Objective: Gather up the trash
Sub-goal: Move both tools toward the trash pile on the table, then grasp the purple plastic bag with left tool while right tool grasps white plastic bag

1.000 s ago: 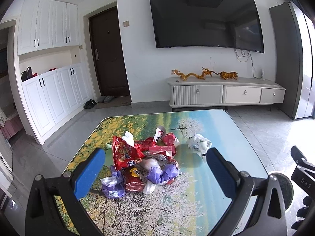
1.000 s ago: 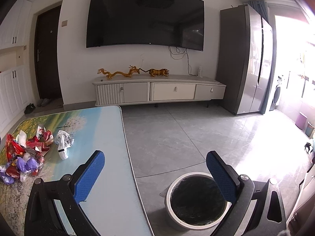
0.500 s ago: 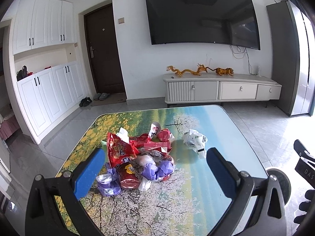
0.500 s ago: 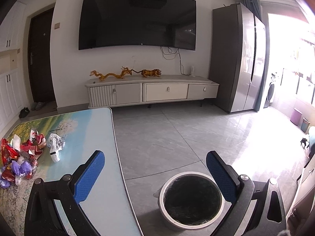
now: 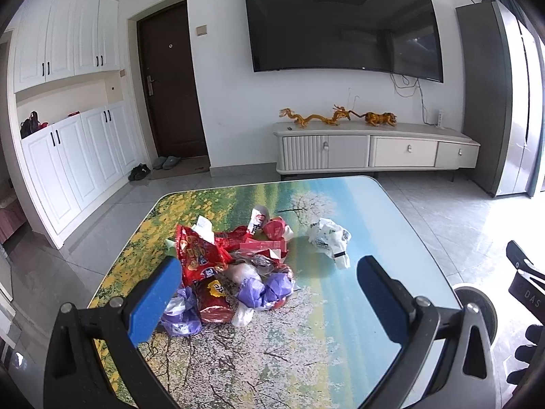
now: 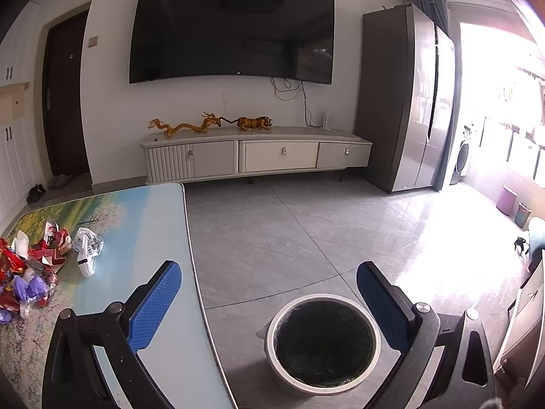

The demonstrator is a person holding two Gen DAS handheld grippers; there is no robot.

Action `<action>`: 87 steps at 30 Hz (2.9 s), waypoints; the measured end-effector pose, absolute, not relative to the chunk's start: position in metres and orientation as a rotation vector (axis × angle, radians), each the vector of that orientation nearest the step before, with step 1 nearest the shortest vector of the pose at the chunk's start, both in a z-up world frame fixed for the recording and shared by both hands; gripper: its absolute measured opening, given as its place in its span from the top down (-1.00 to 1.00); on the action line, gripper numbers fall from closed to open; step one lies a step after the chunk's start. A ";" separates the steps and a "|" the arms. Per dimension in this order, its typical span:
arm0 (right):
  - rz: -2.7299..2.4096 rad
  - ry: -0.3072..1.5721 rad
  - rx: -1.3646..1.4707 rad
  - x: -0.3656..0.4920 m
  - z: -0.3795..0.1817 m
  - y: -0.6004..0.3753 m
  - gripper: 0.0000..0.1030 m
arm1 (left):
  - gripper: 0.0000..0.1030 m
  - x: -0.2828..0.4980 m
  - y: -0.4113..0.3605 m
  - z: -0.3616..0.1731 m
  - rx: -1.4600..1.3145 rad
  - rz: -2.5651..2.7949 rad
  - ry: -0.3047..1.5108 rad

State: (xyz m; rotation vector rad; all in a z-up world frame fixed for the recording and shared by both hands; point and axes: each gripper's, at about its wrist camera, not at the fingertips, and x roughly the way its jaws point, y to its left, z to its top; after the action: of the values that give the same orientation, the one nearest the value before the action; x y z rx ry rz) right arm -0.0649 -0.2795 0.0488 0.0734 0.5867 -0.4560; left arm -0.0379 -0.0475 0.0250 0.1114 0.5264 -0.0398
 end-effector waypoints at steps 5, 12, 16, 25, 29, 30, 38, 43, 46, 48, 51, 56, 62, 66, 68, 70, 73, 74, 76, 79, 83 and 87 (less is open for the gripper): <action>-0.480 0.595 0.066 -0.069 0.050 -0.286 -1.00 | -1.00 -0.045 -0.066 0.024 0.136 -0.108 0.509; -0.541 0.613 0.067 -0.078 0.055 -0.299 -1.00 | -1.00 -0.049 -0.079 0.027 0.125 -0.193 0.500; -0.554 0.610 0.092 -0.083 0.060 -0.305 -1.00 | -1.00 -0.048 -0.079 0.026 0.117 -0.224 0.498; -0.504 0.558 0.146 -0.088 0.086 -0.301 -1.00 | -1.00 -0.044 -0.055 0.029 0.073 -0.235 0.473; -0.477 0.548 0.166 -0.081 0.096 -0.293 -1.00 | -1.00 -0.036 -0.030 0.024 0.026 -0.227 0.491; -0.463 0.551 0.167 -0.078 0.097 -0.290 -1.00 | -1.00 -0.033 -0.023 0.023 0.017 -0.222 0.496; -0.349 0.603 0.160 -0.050 0.089 -0.259 -1.00 | -1.00 -0.018 0.053 -0.007 0.028 -0.095 0.559; -0.288 0.647 0.151 -0.031 0.075 -0.246 -1.00 | -0.99 -0.007 0.094 -0.037 0.028 -0.065 0.653; -0.235 0.680 0.142 -0.020 0.064 -0.237 -1.00 | -0.85 0.002 0.110 -0.052 -0.004 -0.084 0.715; -0.204 0.703 0.136 -0.012 0.057 -0.231 -1.00 | -0.85 0.009 0.116 -0.059 -0.020 -0.098 0.739; -0.156 0.741 0.139 -0.001 0.047 -0.224 -0.91 | -0.80 0.018 0.121 -0.067 -0.040 -0.136 0.768; -0.063 0.797 0.121 0.023 0.033 -0.203 -0.70 | -0.48 0.033 0.121 -0.076 -0.050 -0.173 0.824; 0.068 0.847 0.162 0.056 0.018 -0.185 -0.34 | 0.05 0.041 0.134 -0.081 -0.121 -0.204 0.851; 0.142 0.859 0.197 0.083 0.011 -0.177 -0.10 | 0.32 0.041 0.138 -0.078 -0.133 -0.213 0.849; 0.167 0.869 0.211 0.096 0.006 -0.173 -0.10 | 0.34 0.039 0.140 -0.075 -0.129 -0.213 0.842; 0.181 0.869 0.199 0.105 0.003 -0.167 -0.10 | 0.37 0.037 0.142 -0.072 -0.132 -0.213 0.835; 0.208 0.876 0.176 0.119 -0.003 -0.158 -0.10 | 0.38 0.034 0.144 -0.067 -0.136 -0.205 0.827; 0.213 0.882 0.169 0.123 -0.005 -0.156 -0.10 | 0.39 0.033 0.144 -0.065 -0.137 -0.205 0.823; 0.219 0.892 0.163 0.129 -0.011 -0.154 -0.05 | 0.40 0.030 0.143 -0.060 -0.126 -0.203 0.813; 0.237 0.901 0.182 0.131 -0.015 -0.157 0.24 | 0.40 0.025 0.139 -0.050 -0.109 -0.197 0.794; 0.260 0.874 0.192 0.116 -0.009 -0.166 0.41 | 0.40 0.014 0.129 -0.032 -0.077 -0.196 0.755; 0.271 0.832 0.254 0.089 0.004 -0.190 0.44 | 0.40 0.005 0.113 -0.011 -0.048 -0.222 0.713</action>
State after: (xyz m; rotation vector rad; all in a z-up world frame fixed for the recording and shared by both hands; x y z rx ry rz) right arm 0.0891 -0.1896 0.0036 0.2535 0.8315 0.2714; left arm 0.0053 0.1126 -0.0106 -0.0479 0.7129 -0.2222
